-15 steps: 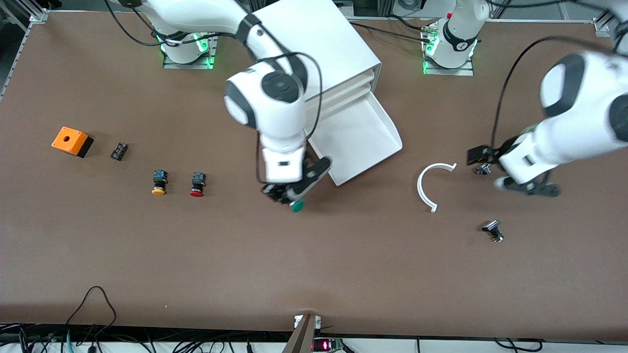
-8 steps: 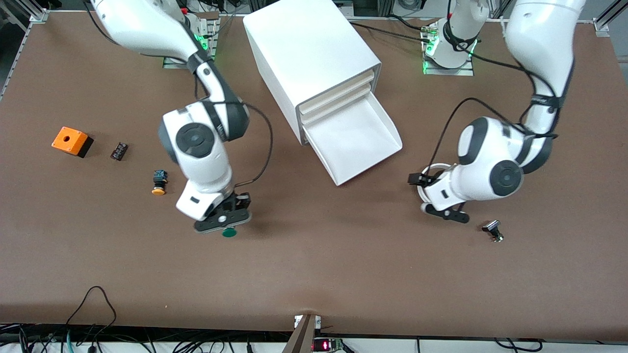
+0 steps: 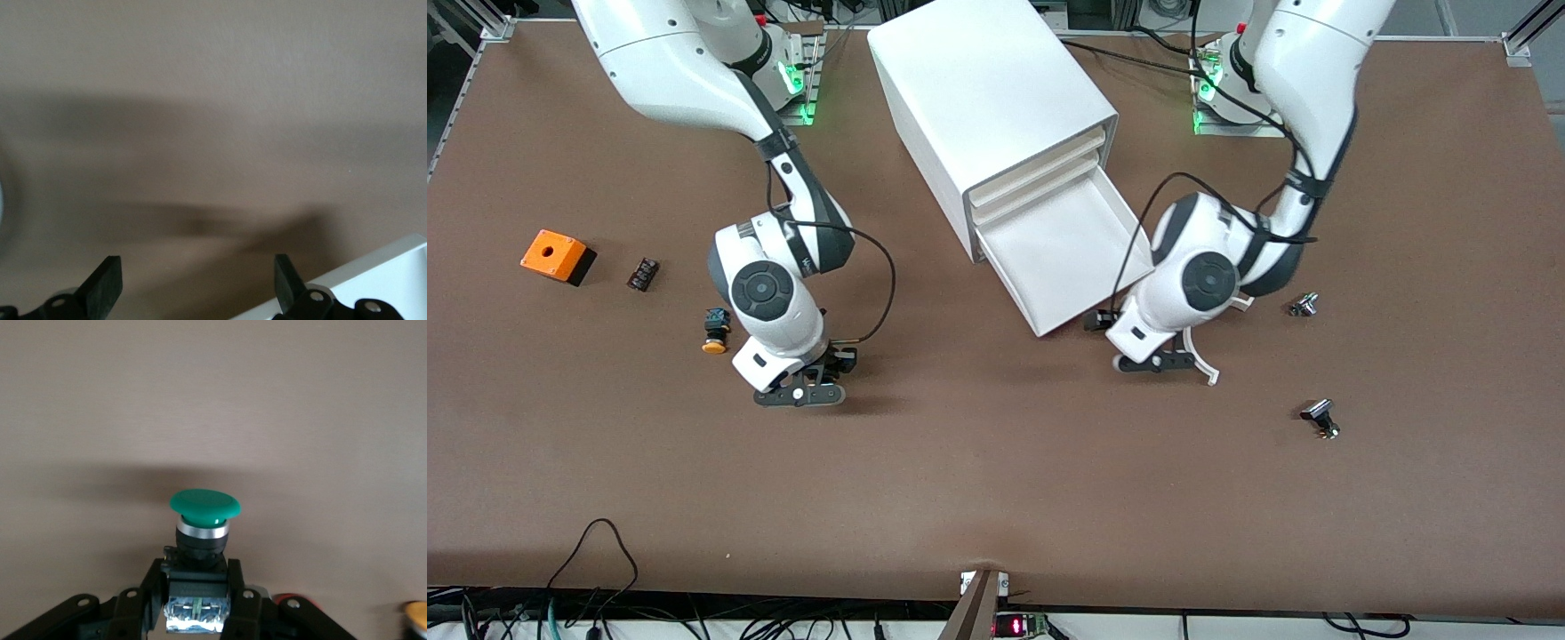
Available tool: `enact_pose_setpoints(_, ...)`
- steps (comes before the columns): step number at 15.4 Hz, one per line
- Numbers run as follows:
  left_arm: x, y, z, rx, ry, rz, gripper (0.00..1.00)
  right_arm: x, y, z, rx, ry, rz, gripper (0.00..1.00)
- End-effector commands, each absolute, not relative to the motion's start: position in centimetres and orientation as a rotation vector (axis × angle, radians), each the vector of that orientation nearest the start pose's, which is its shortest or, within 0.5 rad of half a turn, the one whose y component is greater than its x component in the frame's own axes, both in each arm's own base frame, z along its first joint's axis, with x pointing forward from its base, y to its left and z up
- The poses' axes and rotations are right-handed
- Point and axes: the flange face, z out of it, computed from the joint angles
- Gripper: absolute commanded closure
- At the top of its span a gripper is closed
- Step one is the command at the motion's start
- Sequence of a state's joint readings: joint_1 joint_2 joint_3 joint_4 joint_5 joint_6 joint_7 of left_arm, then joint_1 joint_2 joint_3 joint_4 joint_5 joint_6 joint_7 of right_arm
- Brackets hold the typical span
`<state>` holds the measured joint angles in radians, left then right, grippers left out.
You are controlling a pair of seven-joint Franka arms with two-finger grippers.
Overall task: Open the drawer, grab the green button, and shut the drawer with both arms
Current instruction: 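Push the drawer shut with the left gripper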
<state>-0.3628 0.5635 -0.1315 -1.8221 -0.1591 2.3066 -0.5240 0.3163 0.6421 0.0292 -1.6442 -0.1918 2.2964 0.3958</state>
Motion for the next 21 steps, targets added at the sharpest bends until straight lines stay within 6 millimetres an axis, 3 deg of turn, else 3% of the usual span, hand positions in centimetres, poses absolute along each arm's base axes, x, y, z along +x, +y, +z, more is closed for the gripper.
enact_pose_setpoints(1,53.9,-31.6,21.9,-3.213,-0.402,0.224,0.00,66.1,18.3,25.3,-3.231,-0.147,-0.115,0.62)
enact_pose_setpoints(2,53.1,-32.2,21.5,-3.197,-0.444,0.236,0.00,66.6,17.1,25.6,-3.229,-0.142,-0.127,0.62)
enact_pose_setpoints(6,49.2,-33.7,22.7,-3.139,-0.613,0.266,0.00,67.4,13.2,23.5,-3.221,-0.297,-0.109,0.61)
enact_pose_setpoints(11,42.7,-36.6,22.9,-3.093,-0.637,0.338,0.00,66.9,11.6,20.6,-3.216,-0.387,-0.032,0.57)
enact_pose_setpoints(12,41.5,-37.8,22.9,-3.089,-0.634,0.349,0.00,66.8,11.4,20.1,-3.216,-0.381,-0.022,0.50)
enact_pose_setpoints(13,40.4,-38.9,22.8,-3.084,-0.652,0.372,0.00,66.9,11.2,20.2,-3.216,-0.369,-0.024,0.29)
enact_pose_setpoints(14,39.6,-39.8,22.7,-3.080,-0.681,0.394,0.00,67.0,11.0,20.5,-3.219,-0.347,-0.029,0.00)
enact_pose_setpoints(15,38.8,-40.5,22.7,-3.080,-0.681,0.406,0.00,67.1,11.0,21.1,-3.220,-0.332,-0.032,0.00)
enact_pose_setpoints(18,38.2,-41.2,22.7,-3.090,-0.646,0.414,0.00,67.5,11.5,24.8,-3.223,-0.250,-0.091,0.00)
enact_pose_setpoints(20,40.8,-39.2,23.2,-3.113,-0.643,0.387,0.00,67.6,11.4,27.5,-3.214,-0.168,-0.112,0.00)
enact_pose_setpoints(21,42.9,-37.2,23.7,-3.149,-0.584,0.369,0.00,67.7,11.7,28.8,-3.187,-0.119,-0.106,0.00)
